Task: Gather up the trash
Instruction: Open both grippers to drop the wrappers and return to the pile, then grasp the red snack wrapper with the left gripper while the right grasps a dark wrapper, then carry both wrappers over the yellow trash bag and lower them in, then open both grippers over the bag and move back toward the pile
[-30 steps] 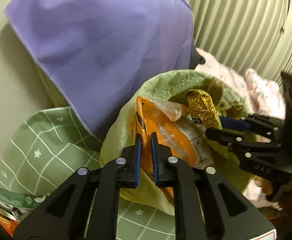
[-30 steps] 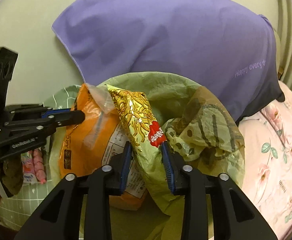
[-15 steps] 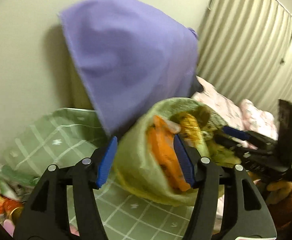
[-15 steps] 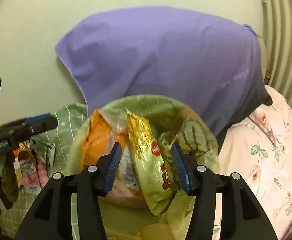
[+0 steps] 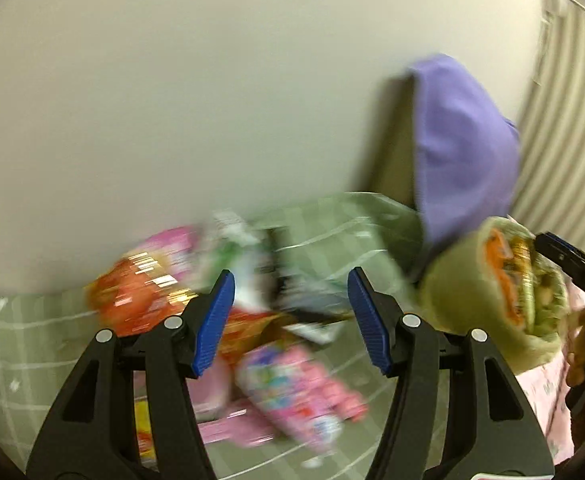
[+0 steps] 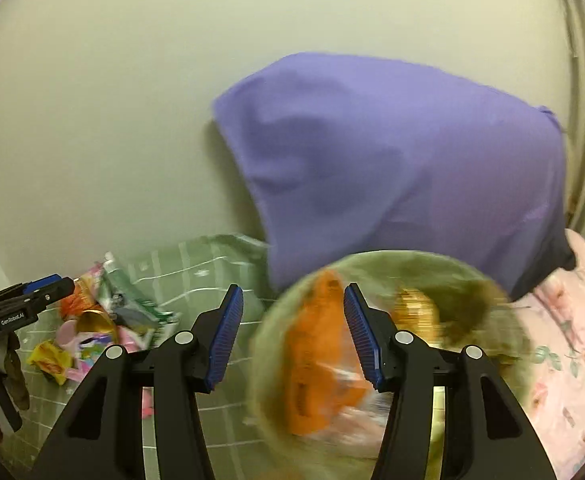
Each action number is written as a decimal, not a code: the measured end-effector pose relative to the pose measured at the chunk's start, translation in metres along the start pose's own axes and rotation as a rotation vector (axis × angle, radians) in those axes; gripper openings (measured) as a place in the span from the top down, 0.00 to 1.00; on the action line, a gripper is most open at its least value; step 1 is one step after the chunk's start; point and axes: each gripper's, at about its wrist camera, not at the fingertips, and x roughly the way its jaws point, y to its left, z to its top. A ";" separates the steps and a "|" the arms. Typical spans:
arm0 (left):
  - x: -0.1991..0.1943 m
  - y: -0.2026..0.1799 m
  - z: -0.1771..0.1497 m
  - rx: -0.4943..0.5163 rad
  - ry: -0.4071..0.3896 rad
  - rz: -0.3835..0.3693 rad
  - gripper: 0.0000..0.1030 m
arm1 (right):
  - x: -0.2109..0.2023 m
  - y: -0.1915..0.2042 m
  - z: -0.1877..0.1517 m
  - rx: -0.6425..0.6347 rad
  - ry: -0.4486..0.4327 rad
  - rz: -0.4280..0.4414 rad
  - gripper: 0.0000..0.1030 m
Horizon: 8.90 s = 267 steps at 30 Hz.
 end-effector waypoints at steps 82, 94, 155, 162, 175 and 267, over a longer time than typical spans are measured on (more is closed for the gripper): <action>-0.046 0.148 -0.046 -0.272 0.111 0.079 0.92 | 0.151 0.182 -0.061 -0.372 0.364 0.308 0.66; -0.051 0.118 -0.029 -0.205 0.063 0.013 0.92 | 0.114 0.152 -0.041 -0.232 0.266 0.335 0.95; -0.036 0.095 0.001 -0.171 0.012 -0.026 0.92 | 0.145 0.163 -0.081 -0.163 0.244 0.277 0.65; -0.034 0.103 0.001 -0.192 0.013 -0.038 0.92 | 0.143 0.174 -0.078 -0.204 0.248 0.244 0.82; -0.029 0.041 0.041 -0.050 -0.027 -0.144 0.92 | 0.063 0.105 -0.006 -0.118 0.082 0.180 0.82; 0.024 -0.046 0.042 0.152 0.010 -0.195 0.41 | 0.000 -0.029 0.001 0.056 -0.034 0.023 0.68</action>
